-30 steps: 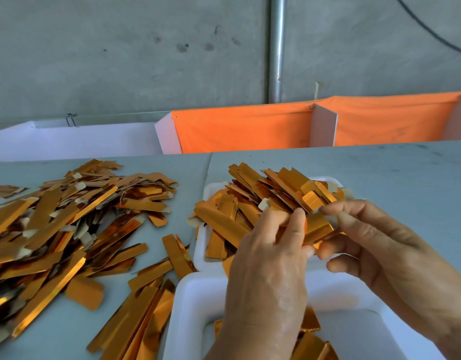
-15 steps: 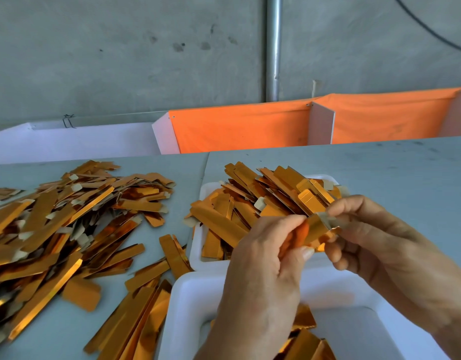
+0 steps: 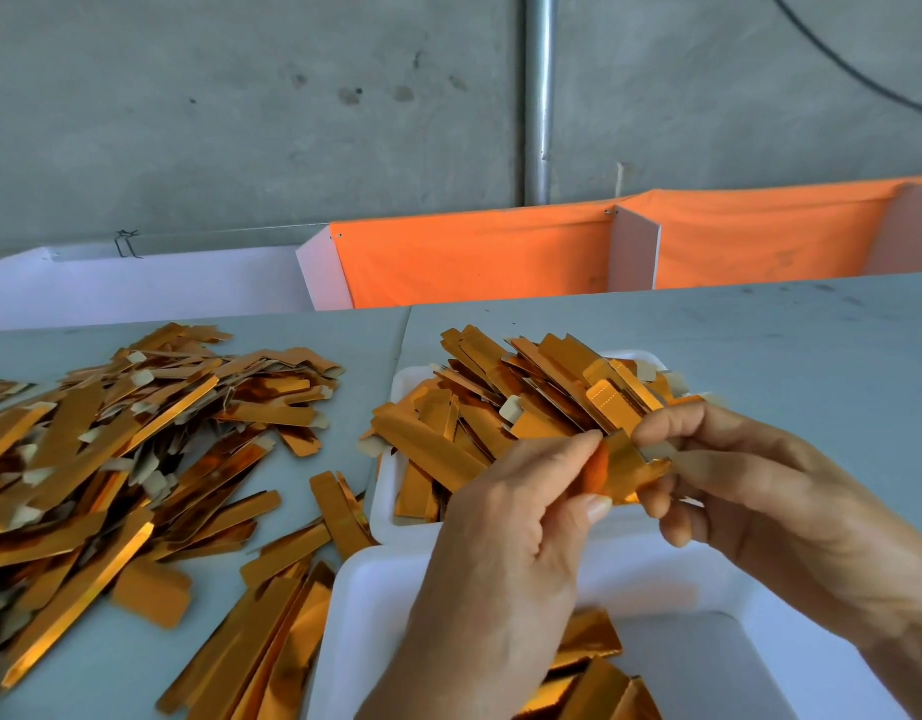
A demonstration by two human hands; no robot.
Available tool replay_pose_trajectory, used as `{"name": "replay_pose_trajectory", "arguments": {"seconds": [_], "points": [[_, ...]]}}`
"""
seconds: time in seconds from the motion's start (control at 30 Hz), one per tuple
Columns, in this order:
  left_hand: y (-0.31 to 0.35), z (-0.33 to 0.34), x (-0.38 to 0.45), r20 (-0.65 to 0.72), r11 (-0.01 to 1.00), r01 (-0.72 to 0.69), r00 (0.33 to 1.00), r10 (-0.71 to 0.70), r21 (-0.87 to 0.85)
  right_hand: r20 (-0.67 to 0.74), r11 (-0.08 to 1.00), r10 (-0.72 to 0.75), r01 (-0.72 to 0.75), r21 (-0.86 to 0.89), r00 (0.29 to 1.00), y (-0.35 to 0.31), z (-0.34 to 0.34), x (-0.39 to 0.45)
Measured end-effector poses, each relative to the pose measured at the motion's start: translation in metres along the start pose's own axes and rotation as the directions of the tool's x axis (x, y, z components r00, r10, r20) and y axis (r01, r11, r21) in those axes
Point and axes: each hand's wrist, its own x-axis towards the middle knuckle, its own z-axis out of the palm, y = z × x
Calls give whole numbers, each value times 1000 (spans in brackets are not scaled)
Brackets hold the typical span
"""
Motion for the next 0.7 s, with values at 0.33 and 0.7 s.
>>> {"name": "replay_pose_trajectory", "arguments": {"seconds": [0.33,0.7], "points": [[1,2,-1,49,991,-63,997,58,115,-56,997,8,-12,-71,998,2,6,-2],[1,1,-4,49,990,-2,999,-5,143,-73,995,96,-96,-5,993,4,3,1]]}}
